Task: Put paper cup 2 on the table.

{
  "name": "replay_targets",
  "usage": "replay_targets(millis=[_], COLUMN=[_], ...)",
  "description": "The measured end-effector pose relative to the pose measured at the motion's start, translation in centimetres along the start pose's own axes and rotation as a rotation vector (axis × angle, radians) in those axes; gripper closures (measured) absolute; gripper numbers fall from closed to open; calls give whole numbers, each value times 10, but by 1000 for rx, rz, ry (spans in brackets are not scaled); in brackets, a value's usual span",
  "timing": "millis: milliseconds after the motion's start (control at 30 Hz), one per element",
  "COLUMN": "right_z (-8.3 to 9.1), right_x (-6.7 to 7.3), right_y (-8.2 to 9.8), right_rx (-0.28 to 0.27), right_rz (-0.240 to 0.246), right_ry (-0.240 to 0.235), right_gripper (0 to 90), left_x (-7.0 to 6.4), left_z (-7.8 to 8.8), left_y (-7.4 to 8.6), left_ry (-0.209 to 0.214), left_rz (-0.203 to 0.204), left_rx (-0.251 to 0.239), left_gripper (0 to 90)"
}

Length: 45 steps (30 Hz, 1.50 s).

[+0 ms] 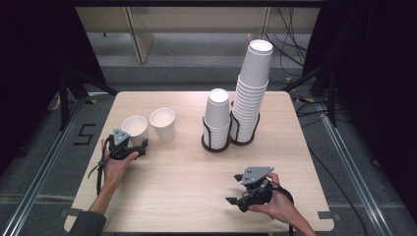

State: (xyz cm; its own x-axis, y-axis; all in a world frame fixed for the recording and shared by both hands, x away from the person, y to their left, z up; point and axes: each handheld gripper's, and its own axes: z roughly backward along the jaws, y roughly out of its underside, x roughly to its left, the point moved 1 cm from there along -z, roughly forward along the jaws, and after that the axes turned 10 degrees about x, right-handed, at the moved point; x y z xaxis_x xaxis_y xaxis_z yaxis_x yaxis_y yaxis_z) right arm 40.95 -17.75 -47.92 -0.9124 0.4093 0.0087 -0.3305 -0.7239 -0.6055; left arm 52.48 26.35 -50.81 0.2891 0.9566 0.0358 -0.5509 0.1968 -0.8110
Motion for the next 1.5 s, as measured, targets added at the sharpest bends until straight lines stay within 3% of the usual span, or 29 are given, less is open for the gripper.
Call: replay_targets(millis=[133, 167, 267, 500, 567, 667, 933, 1233, 1500], right_z=[0, 0, 0, 0, 0, 0, 1, 1, 4], right_x=[0, -1, 0, 0, 0, 0, 1, 0, 1], right_y=[0, 0, 0, 0, -1, 0, -1, 1, 2], right_rx=[-2, -6, 0, -6, -7, -7, -19, -33, -43], right_rz=[-5, 16, -3, 7, 4, 3, -10, -14, -27], right_ry=[-5, 3, 1, 6, 5, 3, 3, 4, 7], right_gripper=[207, 207, 207, 206, 206, 202, 192, 185, 181], left_x=[1, 1, 0, -13, -18, -27, -61, -97, -114], left_z=[7, 10, 19, 39, 46, 56, 84, 99, 109], left_y=[3, 3, 4, 9, 10, 11, 14, 30, 44], left_ry=[-13, -9, -7, 14, 42, 66, 140, 214, 265], left_rz=[3, 4, -1, 11, 25, 34, 4, -34, -42], left_rx=[26, 31, 4, -25, -27, -45, -76, -84, -67], left_gripper=[142, 142, 143, 143, 143, 143, 143, 143, 143])
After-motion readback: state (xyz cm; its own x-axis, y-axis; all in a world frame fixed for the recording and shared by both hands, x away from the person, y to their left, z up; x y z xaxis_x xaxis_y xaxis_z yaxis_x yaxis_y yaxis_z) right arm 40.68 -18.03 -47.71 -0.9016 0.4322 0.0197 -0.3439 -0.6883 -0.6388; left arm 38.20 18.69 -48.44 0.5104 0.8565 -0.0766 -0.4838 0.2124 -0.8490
